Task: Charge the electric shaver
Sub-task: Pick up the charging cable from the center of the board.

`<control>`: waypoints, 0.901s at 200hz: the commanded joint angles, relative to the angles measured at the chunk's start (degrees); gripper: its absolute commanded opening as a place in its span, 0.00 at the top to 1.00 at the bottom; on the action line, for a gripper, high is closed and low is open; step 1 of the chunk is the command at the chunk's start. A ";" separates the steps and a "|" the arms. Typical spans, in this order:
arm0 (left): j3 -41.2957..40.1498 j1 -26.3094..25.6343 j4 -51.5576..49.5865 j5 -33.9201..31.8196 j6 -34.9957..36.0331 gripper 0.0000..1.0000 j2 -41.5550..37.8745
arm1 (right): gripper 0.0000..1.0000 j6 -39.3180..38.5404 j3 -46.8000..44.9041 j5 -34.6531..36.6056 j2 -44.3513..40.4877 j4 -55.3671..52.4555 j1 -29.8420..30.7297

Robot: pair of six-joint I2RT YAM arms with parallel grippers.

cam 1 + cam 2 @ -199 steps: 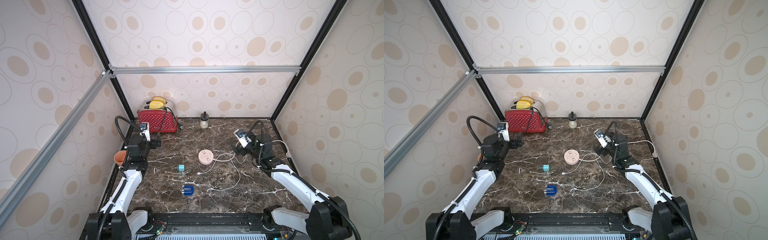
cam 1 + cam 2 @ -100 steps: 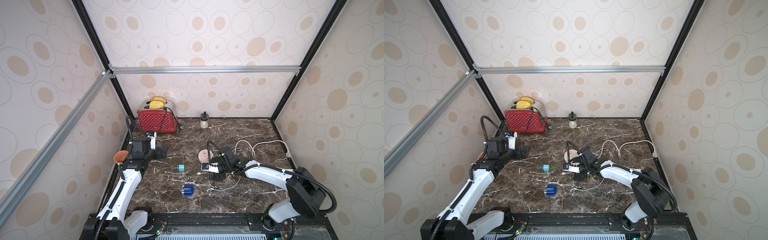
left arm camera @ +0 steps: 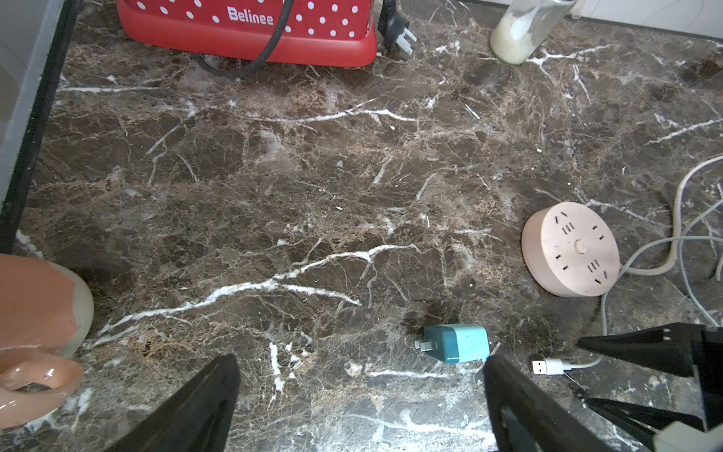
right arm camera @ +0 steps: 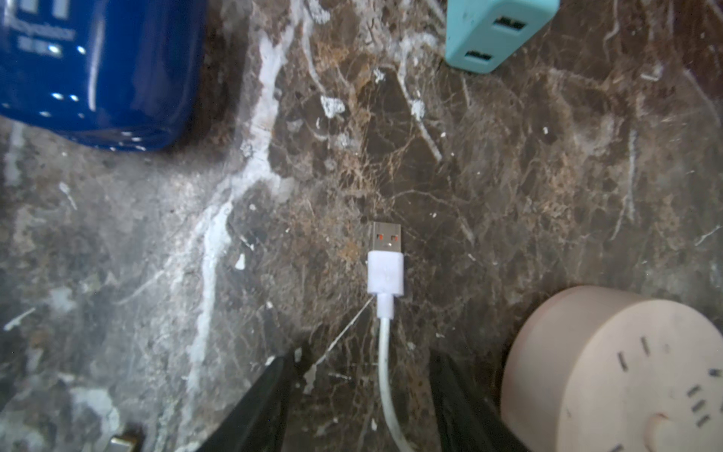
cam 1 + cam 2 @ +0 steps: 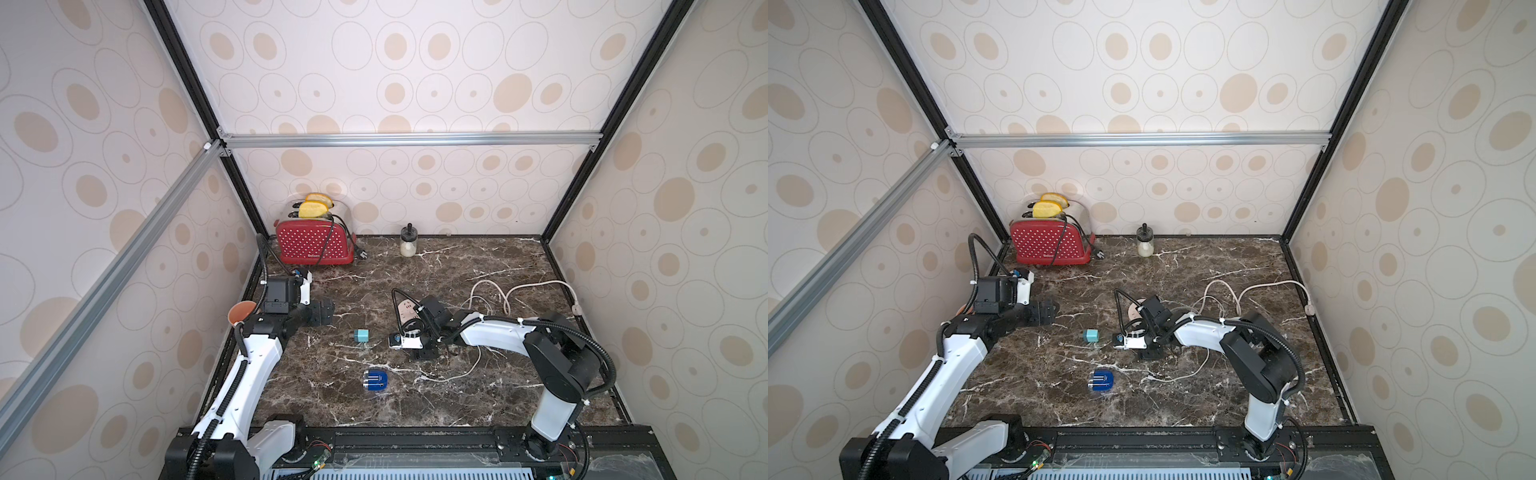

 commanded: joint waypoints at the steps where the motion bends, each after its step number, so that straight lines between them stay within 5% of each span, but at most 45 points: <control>1: 2.72 -0.18 -2.87 0.01 -1.29 0.01 0.54 | 0.48 -1.44 3.29 1.77 3.40 -4.19 0.35; 44: 2.97 -0.13 -3.21 1.28 -0.84 0.01 1.00 | 0.70 -0.04 6.83 2.47 6.64 -8.40 0.39; 82: 3.39 -0.18 -3.02 5.21 -0.68 0.01 1.77 | 1.00 1.68 4.77 0.70 4.16 -6.70 0.34; 140: 2.60 -1.05 -0.37 22.58 -2.85 0.04 5.37 | 1.00 8.53 -5.38 -4.71 -10.32 7.88 -2.35; 180: -0.88 -9.05 11.96 31.90 -11.68 0.09 9.09 | 1.00 10.93 -8.69 -8.83 -19.62 9.12 -6.15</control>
